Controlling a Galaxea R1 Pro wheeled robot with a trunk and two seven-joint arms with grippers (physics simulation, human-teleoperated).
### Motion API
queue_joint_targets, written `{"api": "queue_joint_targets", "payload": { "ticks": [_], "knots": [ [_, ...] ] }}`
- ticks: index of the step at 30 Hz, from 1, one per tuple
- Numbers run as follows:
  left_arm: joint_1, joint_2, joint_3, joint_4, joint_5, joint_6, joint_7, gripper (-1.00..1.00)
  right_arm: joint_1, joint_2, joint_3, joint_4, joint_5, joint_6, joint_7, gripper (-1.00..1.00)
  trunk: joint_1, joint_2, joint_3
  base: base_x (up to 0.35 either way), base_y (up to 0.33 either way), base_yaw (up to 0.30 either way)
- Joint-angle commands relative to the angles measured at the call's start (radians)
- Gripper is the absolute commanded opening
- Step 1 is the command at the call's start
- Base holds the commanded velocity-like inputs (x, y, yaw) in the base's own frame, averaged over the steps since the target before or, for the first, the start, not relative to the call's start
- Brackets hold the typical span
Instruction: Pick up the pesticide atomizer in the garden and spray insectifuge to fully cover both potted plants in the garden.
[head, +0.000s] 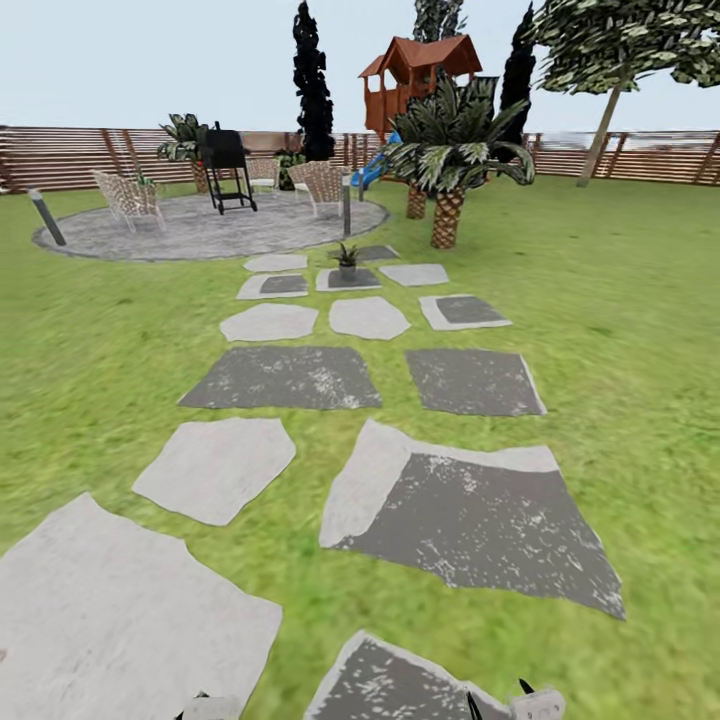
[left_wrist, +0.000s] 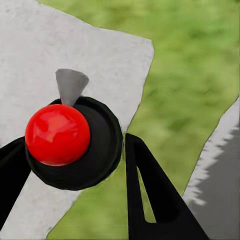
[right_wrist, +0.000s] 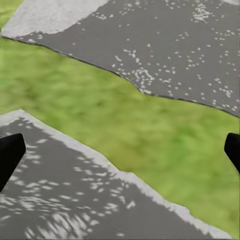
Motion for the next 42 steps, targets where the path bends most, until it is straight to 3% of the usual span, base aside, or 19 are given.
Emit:
{"api": "queue_joint_targets", "payload": {
  "ticks": [1, 18, 33, 42],
  "knots": [
    [-0.001, 0.000, 0.000, 0.001, 0.001, -0.003, 0.002, -1.00, 0.000, -0.001, 0.002, 0.000, 0.002, -0.003, 0.000, 1.00, 0.000, 0.000, -0.001, 0.332, 0.000, 0.273],
    [-0.001, 0.000, 0.000, 0.001, 0.001, -0.003, 0.002, -1.00, 0.000, -0.001, 0.000, 0.000, 0.002, -0.003, 0.000, 1.00, 0.000, 0.000, -0.001, 0.335, 0.000, 0.257],
    [-0.001, 0.000, 0.000, 0.001, 0.002, -0.003, 0.002, -1.00, 0.000, -0.001, -0.001, -0.001, 0.001, -0.006, -0.006, 1.00, 0.000, 0.000, -0.001, 0.337, 0.000, 0.010],
    [-0.001, 0.000, 0.000, 0.001, 0.002, -0.004, 0.002, -1.00, 0.000, -0.002, -0.004, 0.000, 0.002, -0.063, -0.004, 1.00, 0.000, 0.000, -0.001, 0.337, 0.000, 0.000]
  ]
}}
